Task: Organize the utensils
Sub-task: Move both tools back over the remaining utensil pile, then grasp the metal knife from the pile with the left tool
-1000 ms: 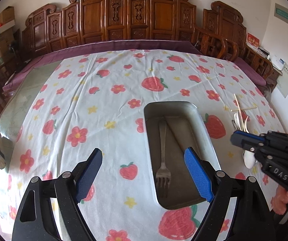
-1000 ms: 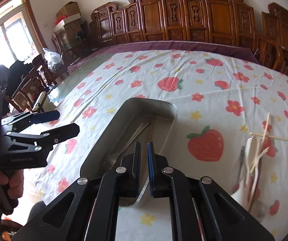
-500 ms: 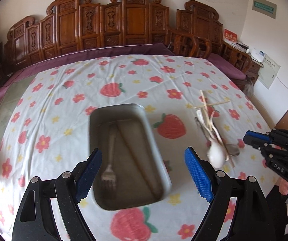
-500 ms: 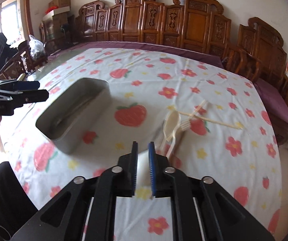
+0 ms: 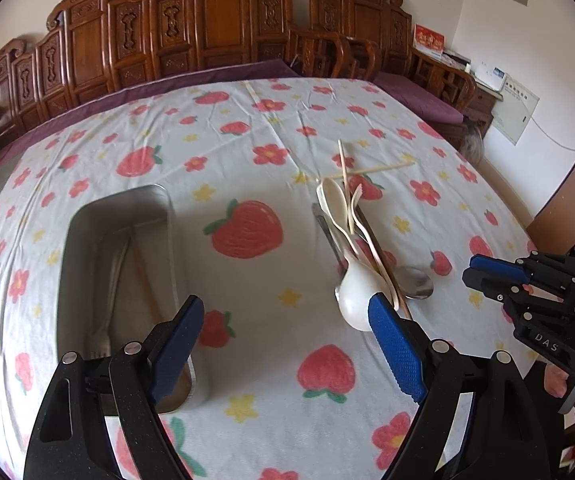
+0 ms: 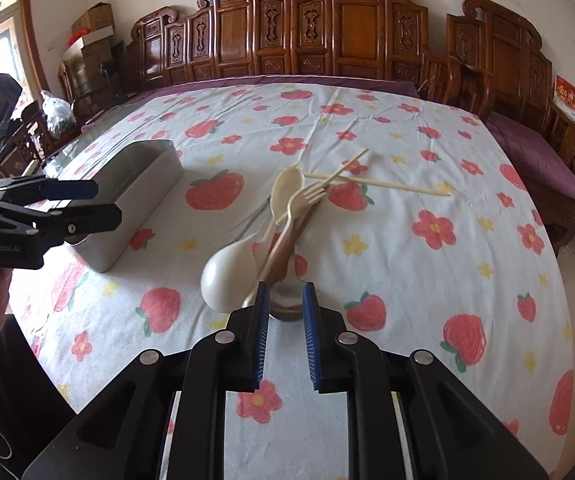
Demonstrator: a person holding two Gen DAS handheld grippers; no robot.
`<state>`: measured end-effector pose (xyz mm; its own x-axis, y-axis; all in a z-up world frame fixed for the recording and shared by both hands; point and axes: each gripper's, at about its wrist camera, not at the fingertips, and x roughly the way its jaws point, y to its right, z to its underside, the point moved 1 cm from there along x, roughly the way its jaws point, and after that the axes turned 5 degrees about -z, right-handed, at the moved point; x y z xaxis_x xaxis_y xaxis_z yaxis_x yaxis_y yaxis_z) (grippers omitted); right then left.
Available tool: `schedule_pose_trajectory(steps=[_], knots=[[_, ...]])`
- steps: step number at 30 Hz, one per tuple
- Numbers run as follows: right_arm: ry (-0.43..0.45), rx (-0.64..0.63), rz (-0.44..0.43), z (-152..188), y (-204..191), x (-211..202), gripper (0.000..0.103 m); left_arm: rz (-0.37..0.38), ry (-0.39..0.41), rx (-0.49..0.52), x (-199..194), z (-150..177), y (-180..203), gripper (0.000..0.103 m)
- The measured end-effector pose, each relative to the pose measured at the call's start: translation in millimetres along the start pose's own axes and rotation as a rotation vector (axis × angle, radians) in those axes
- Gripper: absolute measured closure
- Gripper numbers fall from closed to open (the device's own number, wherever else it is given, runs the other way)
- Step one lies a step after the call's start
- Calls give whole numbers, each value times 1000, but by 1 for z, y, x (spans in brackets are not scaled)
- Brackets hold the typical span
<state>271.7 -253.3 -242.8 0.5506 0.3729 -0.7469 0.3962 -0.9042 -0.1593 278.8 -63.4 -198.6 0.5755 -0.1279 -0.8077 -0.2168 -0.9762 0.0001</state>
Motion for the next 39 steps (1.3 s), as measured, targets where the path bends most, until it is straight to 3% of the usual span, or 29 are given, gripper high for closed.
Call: schedule_pose_trajectory(steps=[5, 14, 20, 26, 33, 39], knots=[[-38, 12, 20, 2, 19, 6, 84, 0, -36, 24, 18, -2, 19, 24], [-58, 43, 11, 4, 40, 8, 84, 55, -127, 6, 58, -24, 42, 53], [-43, 61, -2, 0, 43, 3, 84, 64, -182, -29, 89, -44, 44, 60], [-37, 71, -11, -2, 45, 1, 84, 27, -249, -56, 116, -50, 45, 73], [-34, 54, -24, -3, 41, 1, 84, -3, -268, -84, 128, -52, 40, 79], [-27, 49, -29, -5, 39, -3, 84, -40, -275, -46, 131, -52, 43, 83]])
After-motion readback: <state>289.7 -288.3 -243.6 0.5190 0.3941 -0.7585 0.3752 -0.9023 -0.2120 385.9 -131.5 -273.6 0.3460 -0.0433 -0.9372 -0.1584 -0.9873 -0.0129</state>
